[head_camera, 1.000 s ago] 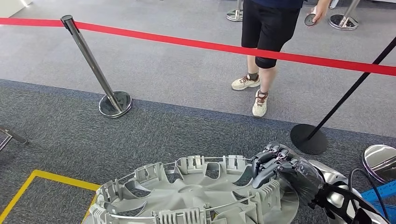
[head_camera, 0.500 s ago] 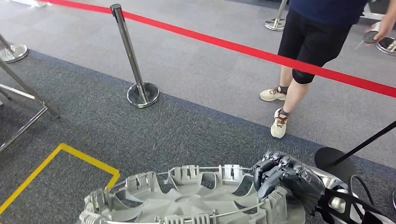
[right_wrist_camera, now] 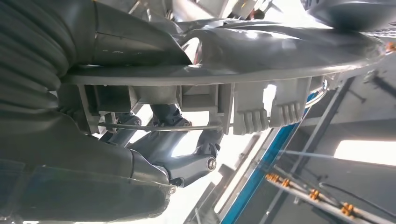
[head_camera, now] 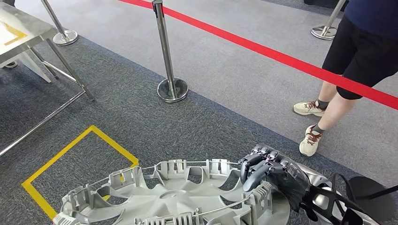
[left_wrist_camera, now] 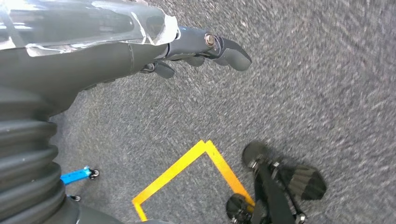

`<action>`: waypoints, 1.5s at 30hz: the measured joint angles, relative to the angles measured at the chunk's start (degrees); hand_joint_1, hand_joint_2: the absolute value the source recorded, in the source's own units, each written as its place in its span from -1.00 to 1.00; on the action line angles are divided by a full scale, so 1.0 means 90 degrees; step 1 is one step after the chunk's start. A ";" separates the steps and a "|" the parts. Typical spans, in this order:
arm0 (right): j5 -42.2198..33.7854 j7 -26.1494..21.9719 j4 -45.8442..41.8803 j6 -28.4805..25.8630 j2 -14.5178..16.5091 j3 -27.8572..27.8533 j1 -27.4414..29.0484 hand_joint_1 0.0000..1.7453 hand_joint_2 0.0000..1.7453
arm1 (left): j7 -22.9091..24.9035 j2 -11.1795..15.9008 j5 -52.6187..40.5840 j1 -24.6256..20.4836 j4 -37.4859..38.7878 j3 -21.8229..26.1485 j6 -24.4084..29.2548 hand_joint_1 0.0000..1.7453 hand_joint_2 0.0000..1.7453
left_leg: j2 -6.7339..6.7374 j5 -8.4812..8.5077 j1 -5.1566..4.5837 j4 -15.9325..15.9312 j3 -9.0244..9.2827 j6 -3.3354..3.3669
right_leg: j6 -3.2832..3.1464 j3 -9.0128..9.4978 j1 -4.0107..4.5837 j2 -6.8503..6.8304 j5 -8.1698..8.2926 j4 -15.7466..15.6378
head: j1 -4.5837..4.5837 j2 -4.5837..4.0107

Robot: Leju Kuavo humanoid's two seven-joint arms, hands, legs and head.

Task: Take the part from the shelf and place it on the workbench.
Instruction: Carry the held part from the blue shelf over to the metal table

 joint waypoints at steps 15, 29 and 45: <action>-0.0296 -0.0005 0.0258 0.0334 -0.0055 -0.0101 -0.0307 1.00 1.00 | 0.0027 -0.0013 -0.0148 -0.0096 -0.0002 -0.0005 -0.0021 -1.00 1.00 | 0.0431 0.0323 -0.0020 -0.0567 0.0328 0.0302 | 0.0271 0.0075 0.0044 -0.0511 -0.0443 0.0375 | 0.0038 0.0001; -0.0111 -0.0029 0.0507 0.0136 -0.0008 -0.0007 -0.0557 1.00 1.00 | -0.0214 0.0016 -0.0114 -0.0121 -0.0001 -0.0005 -0.0217 -1.00 1.00 | -0.0382 0.0251 0.0008 -0.0461 0.0166 0.0072 | -0.0001 -0.0041 0.0061 0.0153 0.0054 -0.0056 | 0.0063 -0.0001; -0.0007 -0.0032 0.0839 -0.0151 0.0209 0.0372 -0.0848 1.00 1.00 | -0.0121 0.0031 -0.0129 -0.0138 -0.0001 -0.0005 -0.0204 -1.00 1.00 | 0.0448 0.0343 -0.0018 -0.0630 0.0308 0.0268 | 0.0207 0.0155 0.0079 -0.0622 -0.0316 0.0132 | 0.0077 -0.0001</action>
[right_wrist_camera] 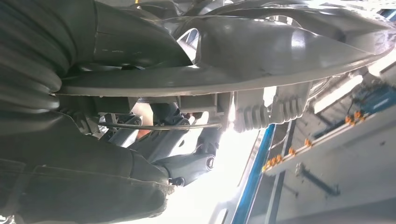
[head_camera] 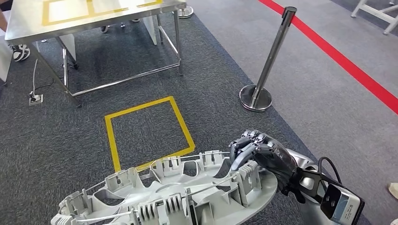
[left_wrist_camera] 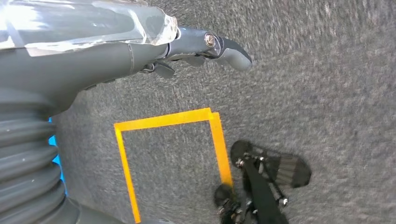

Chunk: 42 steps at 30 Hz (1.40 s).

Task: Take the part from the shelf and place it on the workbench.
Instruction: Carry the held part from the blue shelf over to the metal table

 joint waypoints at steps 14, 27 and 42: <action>-0.0065 -0.0008 0.0381 -0.0098 0.0053 0.0314 -0.0298 1.00 1.00 | -0.0029 -0.0070 0.0053 0.0019 0.0002 0.0000 -0.0019 -1.00 1.00 | -0.0972 -0.0031 0.0058 0.0057 -0.0089 -0.0213 | -0.0218 -0.0131 -0.0019 0.0832 0.0323 -0.0220 | 0.0033 0.0002; -0.0254 -0.0012 0.0445 -0.0093 0.0078 0.0340 -0.0387 1.00 1.00 | -0.0071 -0.0052 0.0068 -0.0010 0.0005 0.0001 -0.0100 -1.00 1.00 | 0.0276 0.0014 -0.0035 0.0045 -0.0136 -0.0169 | -0.0170 0.0100 0.0066 -0.0193 0.0138 -0.0273 | -0.0026 0.0000; -0.0315 -0.0014 0.0438 -0.0002 0.0012 0.0133 -0.0166 1.00 1.00 | -0.0126 -0.0044 -0.0019 -0.0013 0.0005 0.0002 -0.0219 -1.00 1.00 | -0.0412 -0.0149 0.0006 0.0050 0.0068 -0.0139 | -0.0166 -0.0264 0.0059 0.0594 0.0346 -0.0134 | 0.0024 0.0000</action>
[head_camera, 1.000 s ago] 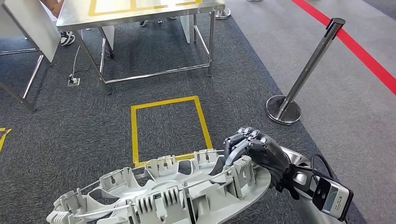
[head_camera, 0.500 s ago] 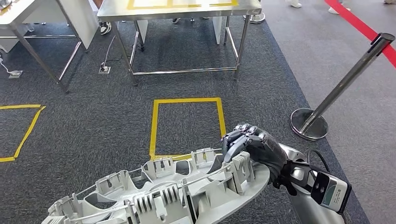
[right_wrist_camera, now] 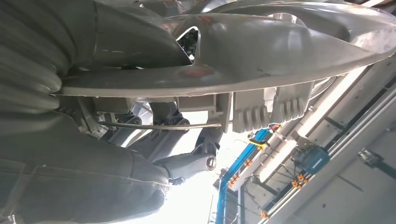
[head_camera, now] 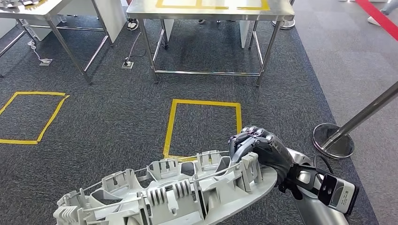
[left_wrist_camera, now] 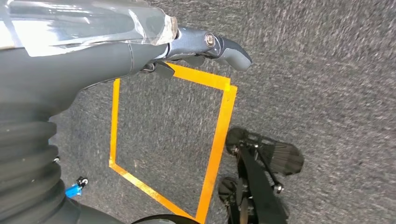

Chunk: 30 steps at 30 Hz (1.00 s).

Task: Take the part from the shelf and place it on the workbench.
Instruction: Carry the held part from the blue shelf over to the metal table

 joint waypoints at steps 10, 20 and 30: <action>0.0032 -0.0001 -0.0030 -0.0062 0.0076 0.0002 0.0004 1.00 1.00 | -0.0018 -0.0002 -0.0058 0.0006 0.0000 -0.0002 0.0001 -1.00 1.00 | 0.0233 -0.0453 0.0015 0.1620 -0.0995 -0.0153 | -0.0223 0.0130 -0.0015 -0.0061 -0.0079 -0.0026 | -0.0071 0.0000; 0.0032 -0.0001 -0.0064 -0.0146 0.0103 0.0041 -0.0026 1.00 1.00 | -0.0049 0.0042 -0.0106 -0.0019 -0.0005 -0.0002 -0.0002 -1.00 1.00 | 0.0226 0.0084 -0.0002 -0.0046 -0.0007 0.0183 | 0.0077 0.0017 -0.0004 -0.0053 -0.0425 0.0615 | -0.0029 0.0002; 0.0038 -0.0001 -0.0074 -0.0220 0.0123 0.0061 0.0001 1.00 1.00 | -0.0059 0.0047 -0.0117 -0.0018 -0.0007 -0.0002 -0.0007 -1.00 1.00 | 0.0150 -0.0162 -0.0002 -0.0010 0.0201 0.0026 | 0.0023 -0.0175 -0.0012 -0.0025 0.0062 0.0048 | -0.0011 0.0001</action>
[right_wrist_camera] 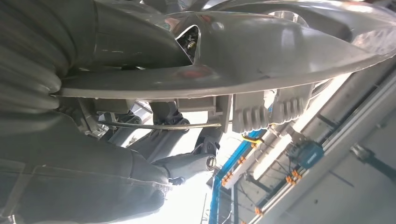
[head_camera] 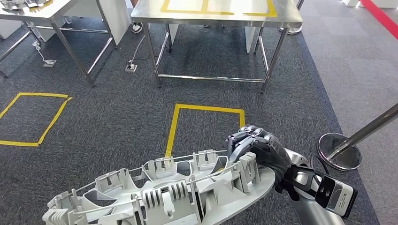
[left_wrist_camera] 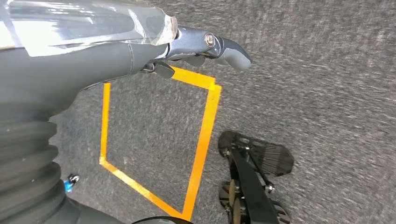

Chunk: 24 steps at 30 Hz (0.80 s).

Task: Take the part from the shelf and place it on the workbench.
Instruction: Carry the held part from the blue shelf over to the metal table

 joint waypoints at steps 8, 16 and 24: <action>-0.0109 0.0001 -0.0112 -0.0023 0.0096 0.0006 -0.0010 1.00 1.00 | -0.0002 0.0009 -0.0010 -0.0006 -0.0001 -0.0002 0.0002 -1.00 1.00 | 0.0090 -0.0583 0.0012 0.1679 -0.0989 -0.0189 | -0.0252 0.0251 -0.0007 -0.0002 -0.0125 -0.0036 | -0.0023 -0.0001; -0.0228 0.0001 -0.0143 0.0075 0.0207 -0.0002 -0.0006 1.00 1.00 | 0.0002 0.0041 -0.0070 0.0003 0.0000 -0.0002 0.0011 -1.00 1.00 | 0.0041 0.0307 -0.0043 0.0144 -0.0589 -0.0063 | -0.0114 0.0555 0.0012 0.0135 -0.0409 -0.0060 | -0.0016 0.0000; -0.0234 -0.0002 -0.0206 0.0109 0.0277 -0.0015 0.0026 1.00 1.00 | 0.0001 0.0052 -0.0123 -0.0008 -0.0001 -0.0002 0.0013 -1.00 1.00 | 0.0156 0.0251 -0.0001 0.0074 -0.0336 0.0157 | 0.0081 -0.0558 0.0006 0.0071 -0.1074 0.1835 | 0.0001 0.0001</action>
